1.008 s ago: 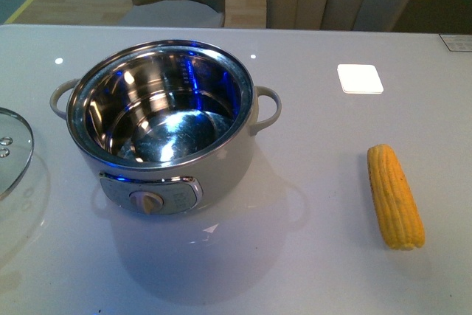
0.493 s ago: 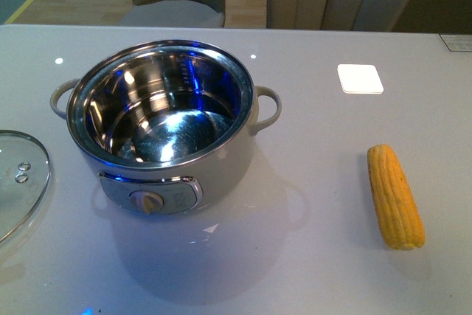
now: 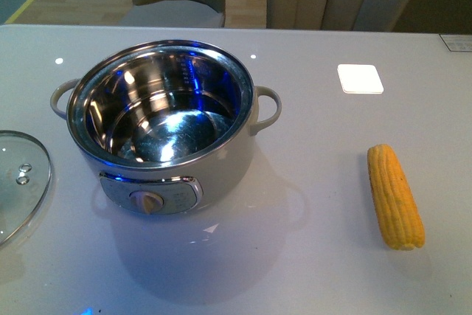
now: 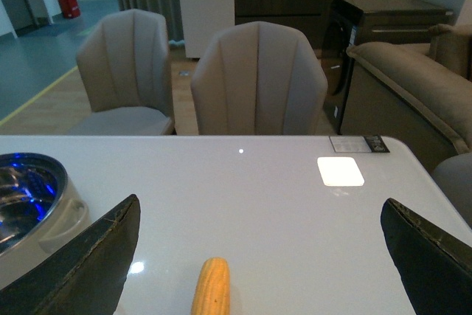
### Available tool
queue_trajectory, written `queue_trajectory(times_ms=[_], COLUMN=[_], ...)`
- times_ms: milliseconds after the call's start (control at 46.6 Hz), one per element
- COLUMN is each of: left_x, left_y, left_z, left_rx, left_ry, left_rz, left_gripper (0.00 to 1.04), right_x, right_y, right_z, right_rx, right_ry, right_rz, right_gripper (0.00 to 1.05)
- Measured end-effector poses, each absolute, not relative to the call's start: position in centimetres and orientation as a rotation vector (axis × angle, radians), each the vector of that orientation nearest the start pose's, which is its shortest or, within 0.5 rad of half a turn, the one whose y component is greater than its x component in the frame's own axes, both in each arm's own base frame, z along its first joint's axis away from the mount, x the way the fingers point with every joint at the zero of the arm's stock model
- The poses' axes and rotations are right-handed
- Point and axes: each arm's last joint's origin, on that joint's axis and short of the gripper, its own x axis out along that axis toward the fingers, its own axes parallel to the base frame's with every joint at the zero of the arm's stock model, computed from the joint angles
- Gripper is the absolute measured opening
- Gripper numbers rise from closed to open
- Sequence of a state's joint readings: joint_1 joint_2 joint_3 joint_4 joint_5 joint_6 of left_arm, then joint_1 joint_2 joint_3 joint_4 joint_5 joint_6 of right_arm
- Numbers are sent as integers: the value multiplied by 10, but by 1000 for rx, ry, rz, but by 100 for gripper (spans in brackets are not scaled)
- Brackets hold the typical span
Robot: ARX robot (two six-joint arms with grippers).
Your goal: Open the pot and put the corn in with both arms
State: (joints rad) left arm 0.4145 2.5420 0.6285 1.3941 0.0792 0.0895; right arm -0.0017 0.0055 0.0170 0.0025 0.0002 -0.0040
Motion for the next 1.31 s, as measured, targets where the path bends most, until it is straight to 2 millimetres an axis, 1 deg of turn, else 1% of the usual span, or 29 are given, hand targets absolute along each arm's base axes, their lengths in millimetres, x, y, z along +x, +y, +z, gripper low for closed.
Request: queue_trajectory(times_ms=[21,86,129,193,214,257,279,343,407,450,557,579,643,665,686,707,836,900,965,1029,1115,1243,1308], left_x=[272,272,272,272,272,269,269,276,283,285,284,284,280,280,277,275,262,249,236,222,206,179,169], left_y=[117,117,117,117,118,120,121,129,137,138,136,135,130,129,125,122,106,93,81,70,60,43,38], left_z=[-46,-46,-46,-46,-45,-36,-30,-1,37,54,84,87,107,111,124,131,162,179,190,196,201,200,198], left_rx=[-40,-41,-41,-40,-39,-39,-39,-31,-25,-28,-47,-50,-66,-67,-81,-85,-119,-148,-181,-208,-242,-269,-272], left_ry=[520,520,519,519,517,509,503,443,356,325,288,283,253,248,225,213,152,119,95,82,72,80,83], left_rz=[304,305,305,306,310,322,329,359,384,389,387,386,374,372,368,364,344,326,320,310,304,294,286], left_gripper=[101,97,96,98,99,98,98,98,98,98,98,98,98,98,98,98,98,98,98,98,98,98,98], right_x=[97,97,97,97,97,97,97,97,97,97,97,97,97,97,97,97,97,97,97,97,97,97,97], right_y=[0,0,0,0,0,0,0,0,0,0,0,0,0,0,0,0,0,0,0,0,0,0,0], right_z=[169,169,169,169,169,169,169,169,169,169,169,169,169,169,169,169,169,169,169,169,169,169,169], right_rx=[-4,-4,-4,-4,-4,-4,-4,-4,-4,-4,-4,-4,-4,-4,-4,-4,-4,-4,-4,-4,-4,-4,-4], right_ry=[-14,-14,-14,-14,-14,-14,-14,-14,-14,-14,-14,-14,-14,-14,-14,-14,-14,-14,-14,-14,-14,-14,-14], right_rz=[-2,-2,-2,-2,-2,-2,-2,-2,-2,-2,-2,-2,-2,-2,-2,-2,-2,-2,-2,-2,-2,-2,-2], right_gripper=[96,96,96,96,96,96,96,96,96,96,96,96,96,96,96,96,96,96,96,96,96,96,96])
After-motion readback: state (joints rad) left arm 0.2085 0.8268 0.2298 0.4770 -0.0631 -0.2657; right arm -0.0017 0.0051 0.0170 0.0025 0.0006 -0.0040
